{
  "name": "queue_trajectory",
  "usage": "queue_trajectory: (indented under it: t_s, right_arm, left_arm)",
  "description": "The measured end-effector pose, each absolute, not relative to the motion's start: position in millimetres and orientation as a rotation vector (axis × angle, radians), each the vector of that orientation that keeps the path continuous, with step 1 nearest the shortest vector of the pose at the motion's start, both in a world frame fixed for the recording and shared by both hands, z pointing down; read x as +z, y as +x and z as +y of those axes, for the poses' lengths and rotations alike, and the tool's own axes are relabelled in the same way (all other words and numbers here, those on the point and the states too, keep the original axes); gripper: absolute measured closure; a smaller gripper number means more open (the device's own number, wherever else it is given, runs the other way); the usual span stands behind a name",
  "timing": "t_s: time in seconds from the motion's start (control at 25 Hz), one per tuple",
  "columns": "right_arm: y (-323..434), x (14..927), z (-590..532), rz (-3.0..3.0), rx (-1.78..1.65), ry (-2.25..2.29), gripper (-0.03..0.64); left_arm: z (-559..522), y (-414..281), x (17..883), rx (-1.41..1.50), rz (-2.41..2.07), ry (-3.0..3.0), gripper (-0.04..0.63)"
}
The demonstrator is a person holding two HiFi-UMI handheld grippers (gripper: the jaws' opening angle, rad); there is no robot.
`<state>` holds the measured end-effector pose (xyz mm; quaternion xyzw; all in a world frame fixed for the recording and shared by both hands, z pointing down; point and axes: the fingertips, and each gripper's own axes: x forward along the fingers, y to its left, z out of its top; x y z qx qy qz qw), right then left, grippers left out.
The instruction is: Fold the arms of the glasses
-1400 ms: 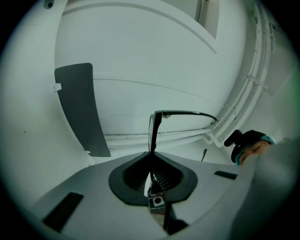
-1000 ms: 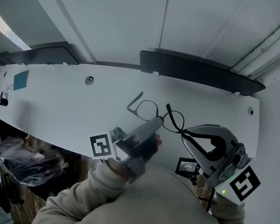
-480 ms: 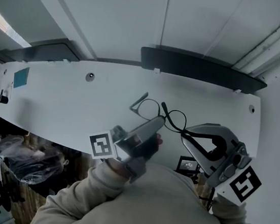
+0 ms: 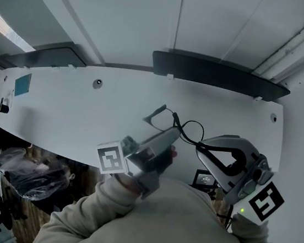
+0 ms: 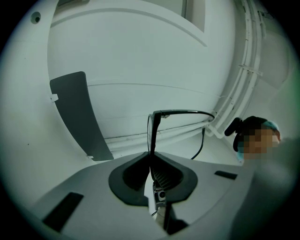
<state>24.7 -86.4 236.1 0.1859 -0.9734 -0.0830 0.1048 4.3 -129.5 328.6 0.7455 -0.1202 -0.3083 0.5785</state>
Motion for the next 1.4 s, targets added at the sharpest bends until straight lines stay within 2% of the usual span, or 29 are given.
queue_trajectory:
  t_s: [1.4]
  right_arm:
    - [9.8, 275.1, -91.7, -2.684, -0.175, 0.503, 0.595]
  left_arm:
    - [-126.9, 10.3, 323.2, -0.605, -0.358, 1.916, 0.574]
